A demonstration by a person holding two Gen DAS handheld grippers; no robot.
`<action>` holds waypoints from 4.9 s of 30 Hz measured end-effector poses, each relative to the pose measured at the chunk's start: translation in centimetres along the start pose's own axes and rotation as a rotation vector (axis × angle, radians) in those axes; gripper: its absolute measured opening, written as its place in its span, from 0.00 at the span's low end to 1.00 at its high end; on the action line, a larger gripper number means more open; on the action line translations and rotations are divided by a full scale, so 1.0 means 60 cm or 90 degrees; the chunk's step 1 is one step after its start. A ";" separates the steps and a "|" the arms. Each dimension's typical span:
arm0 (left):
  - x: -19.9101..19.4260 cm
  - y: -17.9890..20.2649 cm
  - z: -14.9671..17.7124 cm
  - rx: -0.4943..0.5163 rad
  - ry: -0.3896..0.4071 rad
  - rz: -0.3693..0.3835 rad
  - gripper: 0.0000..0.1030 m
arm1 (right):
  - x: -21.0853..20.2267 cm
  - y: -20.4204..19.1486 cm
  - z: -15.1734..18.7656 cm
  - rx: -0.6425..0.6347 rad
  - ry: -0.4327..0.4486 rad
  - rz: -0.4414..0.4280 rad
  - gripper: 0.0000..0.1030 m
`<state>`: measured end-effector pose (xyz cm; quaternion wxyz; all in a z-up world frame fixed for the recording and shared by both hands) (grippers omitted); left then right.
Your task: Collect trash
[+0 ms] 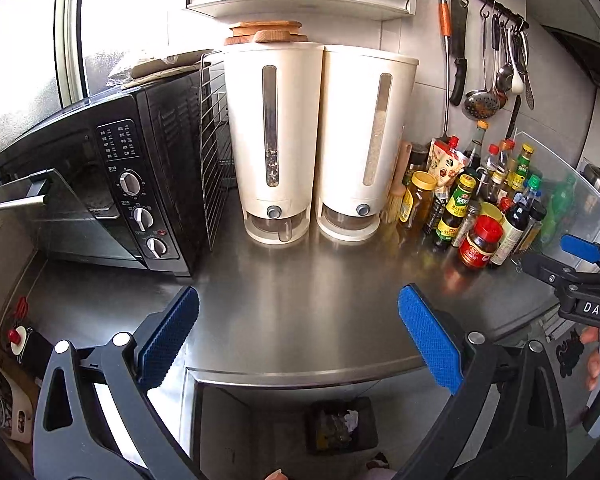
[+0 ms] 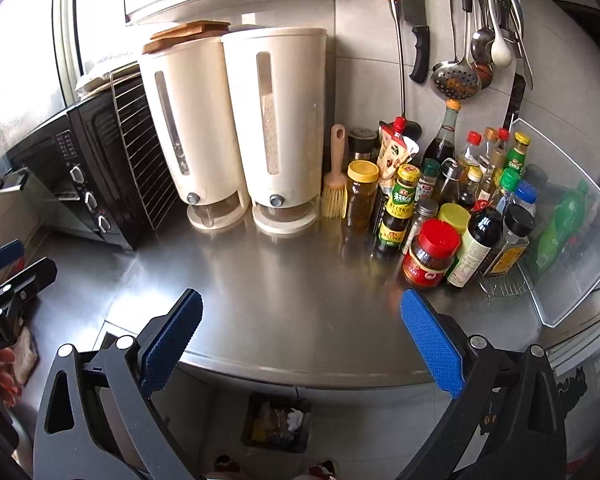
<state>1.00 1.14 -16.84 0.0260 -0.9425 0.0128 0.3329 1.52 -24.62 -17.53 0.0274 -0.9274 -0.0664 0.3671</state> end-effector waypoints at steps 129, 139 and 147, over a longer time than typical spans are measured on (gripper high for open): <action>-0.010 0.008 -0.045 0.017 0.061 -0.031 0.92 | -0.012 0.009 -0.049 0.025 0.030 0.048 0.97; -0.014 0.007 -0.048 0.009 0.062 -0.014 0.92 | -0.006 0.009 -0.045 0.035 0.025 0.051 0.97; -0.007 0.013 -0.047 0.024 0.054 -0.019 0.92 | -0.008 0.015 -0.047 0.046 0.027 0.052 0.97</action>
Point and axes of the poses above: each gripper's, at about its wrist camera, not at the fingertips, and x roughly the way its jaws point, y to its right, z to its underside, the point moved 6 cm from there along x, roughly the way its jaws point, and after that the axes turned 5 degrees about -z, right-handed, at the moved point
